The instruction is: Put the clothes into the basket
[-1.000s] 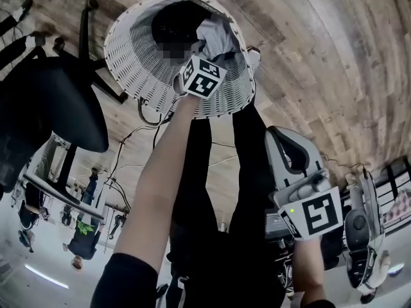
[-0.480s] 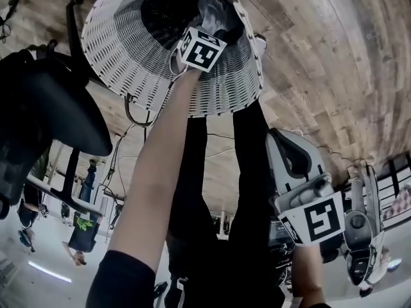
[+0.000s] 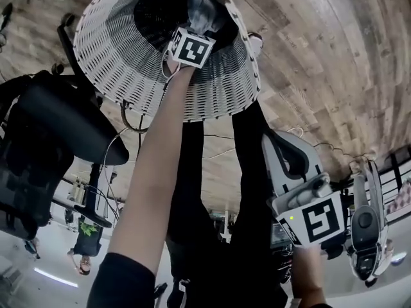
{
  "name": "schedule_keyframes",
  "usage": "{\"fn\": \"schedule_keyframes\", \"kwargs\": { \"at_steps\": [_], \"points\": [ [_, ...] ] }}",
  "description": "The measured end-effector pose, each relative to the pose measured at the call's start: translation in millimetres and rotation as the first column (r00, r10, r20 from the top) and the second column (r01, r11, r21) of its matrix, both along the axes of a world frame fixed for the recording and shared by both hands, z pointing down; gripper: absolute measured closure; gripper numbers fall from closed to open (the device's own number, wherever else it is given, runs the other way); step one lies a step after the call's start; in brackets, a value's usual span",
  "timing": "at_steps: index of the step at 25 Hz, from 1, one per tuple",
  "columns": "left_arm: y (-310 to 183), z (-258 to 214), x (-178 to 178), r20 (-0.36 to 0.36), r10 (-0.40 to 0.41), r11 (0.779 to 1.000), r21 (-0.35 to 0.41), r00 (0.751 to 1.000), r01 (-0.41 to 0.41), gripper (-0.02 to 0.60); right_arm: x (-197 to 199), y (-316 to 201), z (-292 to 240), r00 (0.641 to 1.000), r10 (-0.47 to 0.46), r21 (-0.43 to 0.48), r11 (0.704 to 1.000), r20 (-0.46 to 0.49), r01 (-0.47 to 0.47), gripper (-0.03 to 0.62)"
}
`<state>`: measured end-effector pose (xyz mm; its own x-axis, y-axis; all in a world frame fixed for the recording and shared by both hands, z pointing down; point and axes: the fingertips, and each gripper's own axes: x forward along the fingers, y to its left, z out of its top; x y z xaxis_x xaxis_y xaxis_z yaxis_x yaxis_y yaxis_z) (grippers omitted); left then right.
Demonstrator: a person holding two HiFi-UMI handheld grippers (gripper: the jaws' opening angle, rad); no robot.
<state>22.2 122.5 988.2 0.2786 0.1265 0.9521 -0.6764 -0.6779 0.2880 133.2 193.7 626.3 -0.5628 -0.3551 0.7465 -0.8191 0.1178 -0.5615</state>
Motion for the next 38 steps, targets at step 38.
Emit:
{"fn": "schedule_keyframes", "kwargs": {
  "at_steps": [38],
  "points": [
    [2, -269, -32, -0.216, -0.088, 0.996, -0.011, 0.972, 0.088, 0.385, -61, -61, -211, 0.983, -0.102, 0.229, 0.964, -0.153, 0.135, 0.577]
  ]
}}
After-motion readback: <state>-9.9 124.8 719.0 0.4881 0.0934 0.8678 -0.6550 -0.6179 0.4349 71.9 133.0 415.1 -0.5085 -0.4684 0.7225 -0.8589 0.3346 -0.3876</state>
